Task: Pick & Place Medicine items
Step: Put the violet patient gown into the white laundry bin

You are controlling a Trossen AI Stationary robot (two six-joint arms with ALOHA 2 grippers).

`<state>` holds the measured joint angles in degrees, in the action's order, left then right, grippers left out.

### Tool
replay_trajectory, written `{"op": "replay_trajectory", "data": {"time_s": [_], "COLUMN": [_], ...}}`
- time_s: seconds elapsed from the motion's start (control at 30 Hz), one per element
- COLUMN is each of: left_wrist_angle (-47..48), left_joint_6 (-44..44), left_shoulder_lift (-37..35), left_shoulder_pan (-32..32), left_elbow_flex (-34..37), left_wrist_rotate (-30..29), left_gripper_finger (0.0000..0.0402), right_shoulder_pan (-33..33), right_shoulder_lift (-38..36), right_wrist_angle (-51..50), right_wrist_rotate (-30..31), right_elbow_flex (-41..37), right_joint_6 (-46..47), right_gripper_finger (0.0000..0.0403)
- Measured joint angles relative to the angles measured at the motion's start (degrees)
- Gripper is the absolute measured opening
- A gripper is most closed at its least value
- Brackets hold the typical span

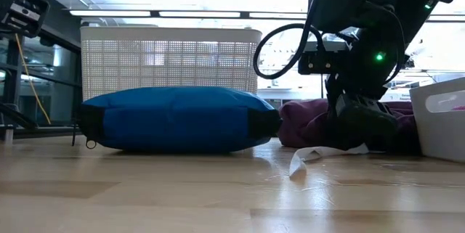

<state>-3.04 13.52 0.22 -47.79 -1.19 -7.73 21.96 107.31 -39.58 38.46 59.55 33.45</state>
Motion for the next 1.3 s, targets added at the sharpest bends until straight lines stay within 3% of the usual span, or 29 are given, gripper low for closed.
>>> {"op": "replay_trajectory", "data": {"time_s": [0.13,0.47,1.0,1.3], "left_wrist_angle": [-0.01,-0.01,-0.01,-0.01], "left_joint_6": [0.0,0.0,0.0,0.0], "left_shoulder_lift": [0.0,0.01,-0.01,0.01], "left_shoulder_pan": [-0.01,-0.01,-0.02,-0.01], "left_elbow_flex": [-0.01,-0.01,0.0,0.0], "left_wrist_rotate": [0.0,-0.01,-0.02,0.0], "left_gripper_finger": [0.0202,0.0202,0.0202,0.0202], "right_shoulder_pan": [0.0,0.02,-0.72,-0.7], "right_shoulder_lift": [0.0,-2.94,-6.27,-6.27], "right_wrist_angle": [0.03,-2.77,-33.39,-42.24], "right_wrist_rotate": [-0.01,1.06,17.58,21.51], "right_elbow_flex": [0.0,1.5,28.57,36.1], "right_joint_6": [-0.04,-1.59,-8.02,-8.0], "right_gripper_finger": [0.0011,0.0005,0.0005,0.0004]}}
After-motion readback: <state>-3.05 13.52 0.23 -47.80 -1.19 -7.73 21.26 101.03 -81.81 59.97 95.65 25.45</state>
